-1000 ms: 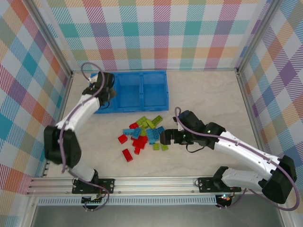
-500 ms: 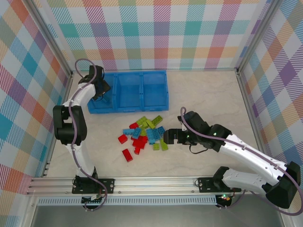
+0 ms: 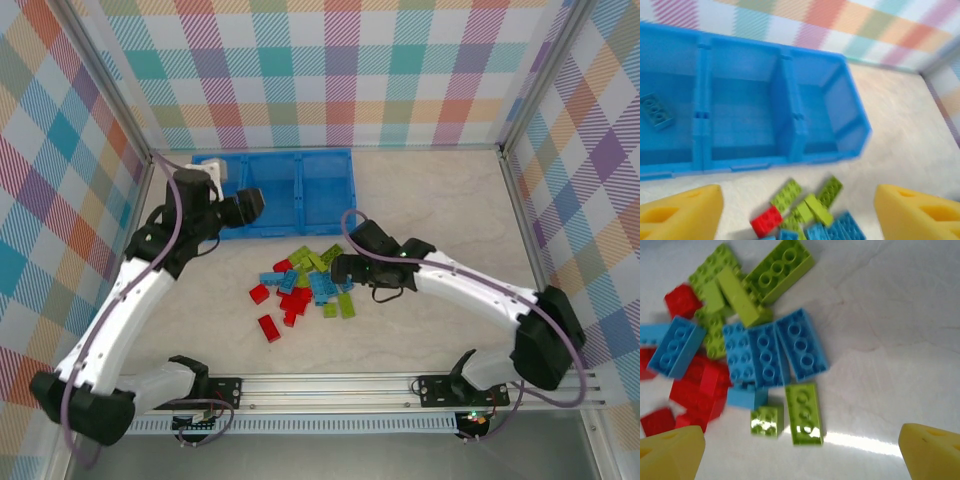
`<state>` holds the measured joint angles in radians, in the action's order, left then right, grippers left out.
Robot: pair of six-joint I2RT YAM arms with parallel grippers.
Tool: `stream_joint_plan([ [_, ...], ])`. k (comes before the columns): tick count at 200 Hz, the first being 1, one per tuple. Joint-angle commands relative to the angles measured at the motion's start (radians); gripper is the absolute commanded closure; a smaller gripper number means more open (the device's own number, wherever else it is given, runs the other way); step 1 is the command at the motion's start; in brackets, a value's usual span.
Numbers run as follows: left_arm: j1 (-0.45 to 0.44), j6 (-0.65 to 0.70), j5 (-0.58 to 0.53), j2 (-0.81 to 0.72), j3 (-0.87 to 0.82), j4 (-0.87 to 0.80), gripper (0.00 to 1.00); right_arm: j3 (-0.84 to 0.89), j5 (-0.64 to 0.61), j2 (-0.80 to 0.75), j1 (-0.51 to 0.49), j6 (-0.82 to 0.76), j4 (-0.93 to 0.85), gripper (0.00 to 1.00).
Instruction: Sort the legos into containers by color
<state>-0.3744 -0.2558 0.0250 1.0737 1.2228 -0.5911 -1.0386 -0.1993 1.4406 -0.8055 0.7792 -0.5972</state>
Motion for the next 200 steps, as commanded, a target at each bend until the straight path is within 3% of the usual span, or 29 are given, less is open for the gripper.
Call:
stream_joint_plan([
  [1, -0.061, 0.254, 0.094, -0.078, -0.040, -0.177, 0.09, -0.077, -0.076, 0.114, 0.021, 0.139, 0.078, 0.00],
  [16, -0.082, 0.364, 0.205, -0.140, -0.076, -0.232, 0.00, -0.155, -0.080, 0.224, 0.022, 0.154, 0.078, 0.00],
  [42, -0.107, 0.533, 0.311, -0.248, -0.179, -0.278, 0.00, -0.279, -0.127, 0.384, 0.023, 0.197, 0.058, 0.01],
  [79, -0.109, 0.599, 0.246, -0.366, -0.280, -0.305, 0.00, -0.457, -0.178, 0.561, 0.023, 0.276, -0.035, 0.12],
  [108, -0.108, 0.594, 0.236, -0.390, -0.310, -0.279, 0.00, -0.532, -0.162, 0.649, 0.022, 0.321, -0.083, 0.28],
  [177, -0.109, 0.585, 0.215, -0.359, -0.286, -0.220, 0.00, -0.452, -0.198, 0.631, 0.005, 0.430, -0.105, 0.69],
  [200, -0.109, 0.552, 0.185, -0.348, -0.283, -0.220, 0.00, -0.411, -0.228, 0.574, 0.006, 0.434, -0.095, 0.73],
])
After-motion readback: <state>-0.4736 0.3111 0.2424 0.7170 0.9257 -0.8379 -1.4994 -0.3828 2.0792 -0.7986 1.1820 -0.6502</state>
